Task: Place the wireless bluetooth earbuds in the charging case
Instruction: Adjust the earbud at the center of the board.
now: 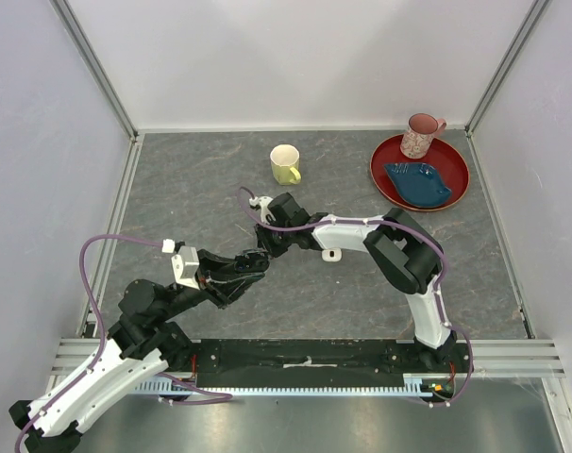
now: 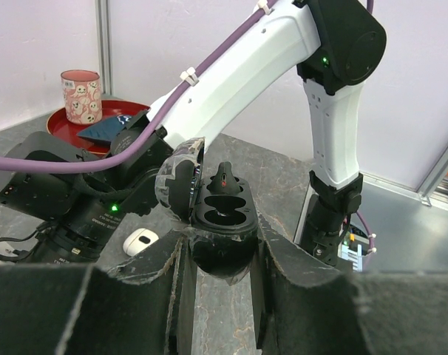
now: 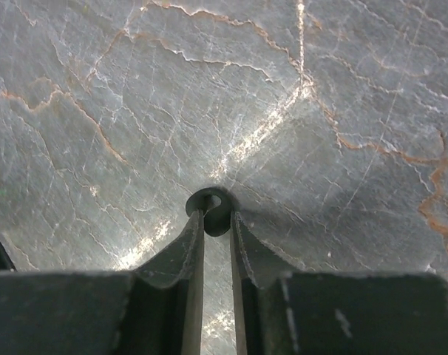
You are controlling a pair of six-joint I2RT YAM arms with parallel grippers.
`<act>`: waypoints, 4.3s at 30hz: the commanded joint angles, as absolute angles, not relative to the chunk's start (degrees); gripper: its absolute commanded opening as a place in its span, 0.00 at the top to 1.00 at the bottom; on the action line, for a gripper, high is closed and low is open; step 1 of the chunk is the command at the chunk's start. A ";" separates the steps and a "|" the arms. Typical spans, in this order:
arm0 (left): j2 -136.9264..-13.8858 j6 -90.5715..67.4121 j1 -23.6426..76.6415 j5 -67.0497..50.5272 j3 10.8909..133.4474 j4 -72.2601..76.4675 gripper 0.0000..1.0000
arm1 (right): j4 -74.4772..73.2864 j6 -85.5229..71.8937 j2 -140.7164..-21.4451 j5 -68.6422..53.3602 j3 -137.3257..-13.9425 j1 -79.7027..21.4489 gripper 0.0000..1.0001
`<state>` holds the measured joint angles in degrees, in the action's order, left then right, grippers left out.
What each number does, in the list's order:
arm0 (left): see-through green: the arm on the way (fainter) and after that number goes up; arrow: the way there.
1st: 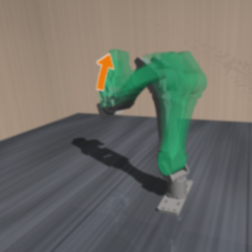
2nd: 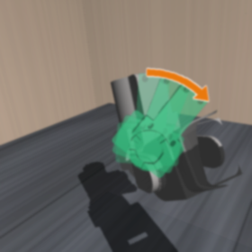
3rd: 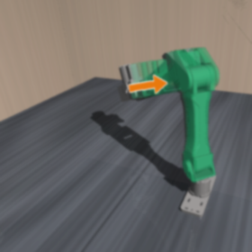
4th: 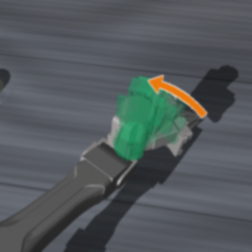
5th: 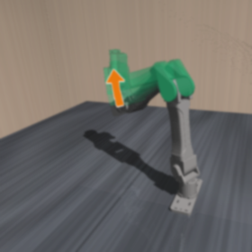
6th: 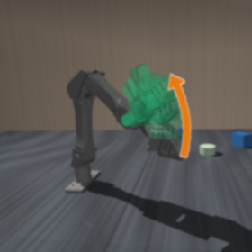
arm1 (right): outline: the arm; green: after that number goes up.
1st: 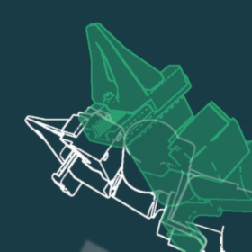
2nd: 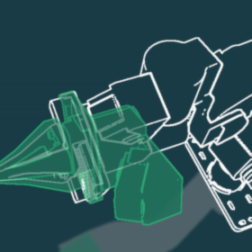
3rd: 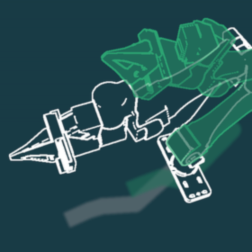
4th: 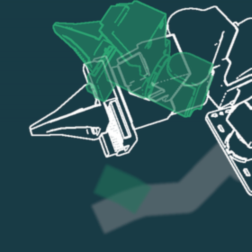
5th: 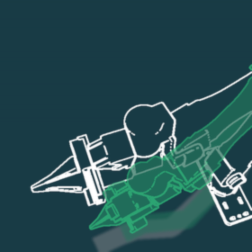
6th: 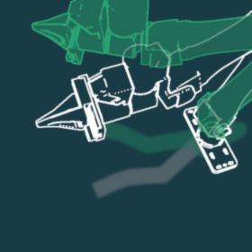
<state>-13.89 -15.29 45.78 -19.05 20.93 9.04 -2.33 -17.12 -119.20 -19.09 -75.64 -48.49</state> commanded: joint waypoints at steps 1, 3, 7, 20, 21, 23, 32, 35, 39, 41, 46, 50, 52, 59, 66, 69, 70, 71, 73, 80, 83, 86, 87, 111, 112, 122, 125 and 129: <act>-14.15 -16.70 45.97 -18.72 21.80 10.90 0.98 | 2.26 -22.84 -118.57 -15.82 -71.20 -49.04 0.81; -13.98 -16.79 45.97 -18.72 21.80 10.90 0.98 | 3.95 -24.86 -116.02 -14.25 -68.31 -48.96 0.83; -13.62 -17.14 46.05 -18.19 21.36 10.90 0.98 | 7.37 -30.66 -111.19 -10.20 -63.82 -49.04 0.85; -14.24 -17.23 46.05 -18.11 21.27 11.16 0.98 | 6.08 -41.13 -96.07 -0.54 -54.40 -50.53 0.84; -14.15 -17.31 45.97 -17.93 21.18 11.16 0.98 | 4.06 -41.57 -95.72 -0.35 -54.84 -50.80 0.84; -14.06 -17.40 45.97 -17.67 21.01 11.16 0.98 | -2.61 -43.50 -94.66 3.24 -55.37 -51.94 0.84; -14.15 -18.37 46.05 -17.40 20.39 11.60 0.98 | -8.35 -56.23 -91.05 11.16 -50.80 -55.11 0.84; -14.06 -18.54 46.05 -17.58 20.39 11.69 0.98 | -7.30 -59.23 -92.28 11.08 -49.75 -55.28 0.84; -13.62 -18.72 46.05 -17.75 20.57 10.99 0.98 | -4.22 -63.63 -94.92 8.88 -48.69 -55.28 0.83; -12.92 -18.81 46.05 -17.40 20.65 10.46 0.98 | -2.99 -63.98 -95.97 7.91 -48.69 -55.28 0.78; -11.43 -18.81 45.97 -16.35 20.30 9.58 0.98 | -1.67 -63.46 -96.15 7.82 -48.87 -55.20 0.66; -11.42 -18.72 45.97 -15.91 20.39 9.58 0.98 | -1.76 -61.88 -95.72 7.56 -49.39 -55.20 0.61; -11.86 -18.72 46.05 -15.91 20.48 9.49 0.98 | -1.84 -60.39 -94.58 7.82 -49.48 -55.28 0.57; -13.18 -18.55 45.97 -16.35 21.09 9.49 0.98 | -3.95 -47.51 -88.51 12.03 -50.27 -55.20 0.51; -13.62 -18.81 45.97 -16.43 20.83 10.28 0.98 | -2.64 -30.79 -91.13 0.19 -51.15 -51.16 0.54; -14.06 -18.98 45.97 -16.61 21.09 10.37 0.98 | -1.16 -24.21 -93.60 -7.00 -50.80 -48.96 0.58; -13.98 -19.07 46.05 -16.61 21.09 10.37 0.98 | -0.53 -22.26 -93.60 -8.77 -50.63 -48.35 0.58; -13.97 -19.07 45.97 -16.70 21.09 10.37 0.98 | -0.35 -21.02 -93.78 -9.75 -50.71 -48.17 0.59; -14.06 -19.07 45.97 -16.61 21.09 10.37 0.98 | -0.44 -18.39 -94.39 -10.72 -51.24 -47.99 0.59; -14.33 -18.99 45.97 -16.44 21.01 10.37 0.98 | -0.44 -13.81 -96.41 -15.20 -53.00 -47.55 0.59; -14.33 -18.98 45.97 -16.52 20.92 10.37 0.98 | -0.44 -12.40 -97.21 -15.38 -53.26 -47.46 0.59; -14.41 -18.90 45.97 -16.44 20.83 10.37 0.98 | -0.53 -11.69 -97.82 -14.94 -53.61 -47.46 0.60; -14.50 -18.90 45.97 -16.44 20.92 10.37 0.98 | -0.53 -10.99 -98.34 -14.77 -53.70 -47.46 0.60; -15.56 -18.98 46.05 -16.79 20.57 11.07 0.98 | -1.67 -8.26 -99.14 -14.68 -52.12 -47.72 0.64; -15.56 -19.07 45.97 -16.79 20.57 11.07 0.98 | -1.67 -8.09 -99.05 -14.76 -51.86 -47.81 0.63; -16.26 -19.77 46.05 -16.88 20.04 12.48 0.98 | -1.23 -8.35 -99.14 -13.71 -50.27 -49.48 0.64; -16.70 -19.78 45.97 -17.05 20.04 12.57 0.98 | -0.44 -8.88 -99.31 -13.62 -49.83 -49.57 0.64; -17.14 -19.78 46.05 -17.14 20.13 12.74 0.98 | -0.35 -9.40 -99.58 -13.62 -49.92 -49.57 0.64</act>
<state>-16.58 -18.28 45.78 -16.75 20.23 9.65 -0.80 -9.63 -99.20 -14.96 -50.76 -49.65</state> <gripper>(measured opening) 0.360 0.359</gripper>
